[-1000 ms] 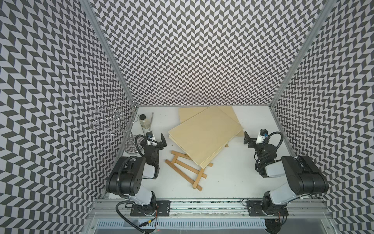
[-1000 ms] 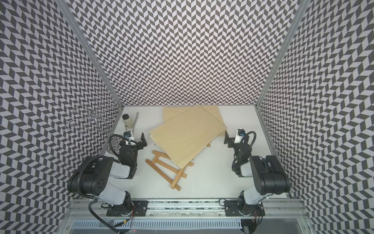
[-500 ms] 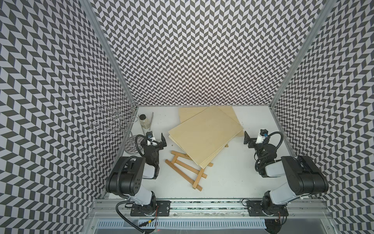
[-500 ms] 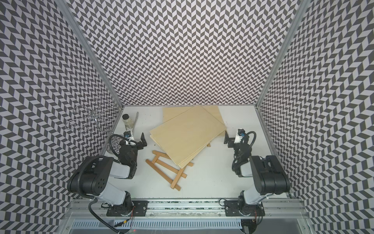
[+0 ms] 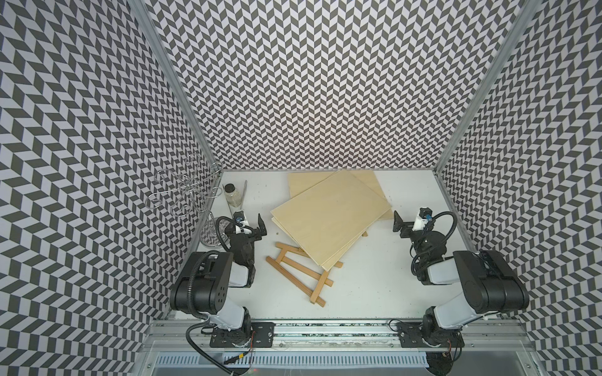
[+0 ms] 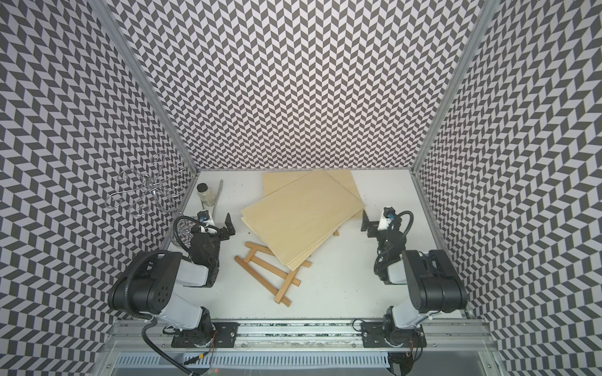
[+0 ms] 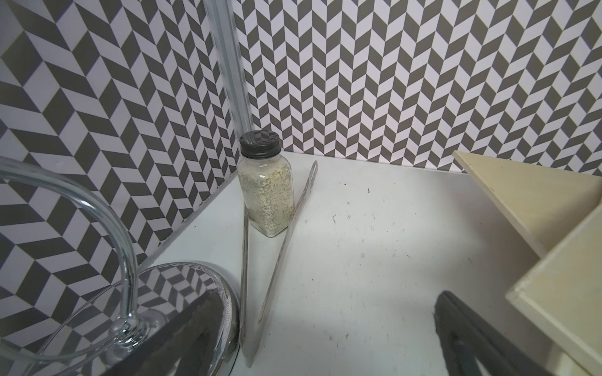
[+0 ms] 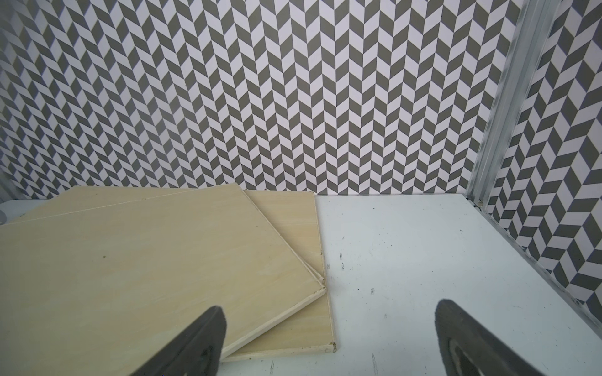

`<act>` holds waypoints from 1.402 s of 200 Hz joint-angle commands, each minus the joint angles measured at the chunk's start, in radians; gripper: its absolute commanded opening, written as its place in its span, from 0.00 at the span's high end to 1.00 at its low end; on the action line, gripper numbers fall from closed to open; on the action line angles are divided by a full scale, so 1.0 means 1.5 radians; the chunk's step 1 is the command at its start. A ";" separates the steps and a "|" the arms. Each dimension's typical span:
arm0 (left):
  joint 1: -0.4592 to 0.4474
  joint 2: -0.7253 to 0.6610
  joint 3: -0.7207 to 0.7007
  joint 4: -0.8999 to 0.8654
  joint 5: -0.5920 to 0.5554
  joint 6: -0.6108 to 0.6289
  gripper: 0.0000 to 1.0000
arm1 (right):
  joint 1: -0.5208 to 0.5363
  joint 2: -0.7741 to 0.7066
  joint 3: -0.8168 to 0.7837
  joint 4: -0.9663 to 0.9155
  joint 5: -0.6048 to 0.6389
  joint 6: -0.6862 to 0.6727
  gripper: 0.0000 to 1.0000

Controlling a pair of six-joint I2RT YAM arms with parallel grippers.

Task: Assemble the easel
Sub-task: Pick up the drawing board.

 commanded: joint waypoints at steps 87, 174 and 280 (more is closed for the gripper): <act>-0.043 -0.192 0.403 -0.794 0.026 -0.252 0.00 | 0.152 -0.176 0.321 -0.638 0.202 0.239 0.01; -0.100 -0.197 0.404 -0.865 0.221 -0.242 0.01 | 0.312 -0.204 0.294 -0.770 0.074 0.265 0.04; -0.034 -0.060 0.409 -0.777 0.331 -0.329 0.01 | 0.311 -0.041 0.347 -0.784 -0.036 0.283 0.06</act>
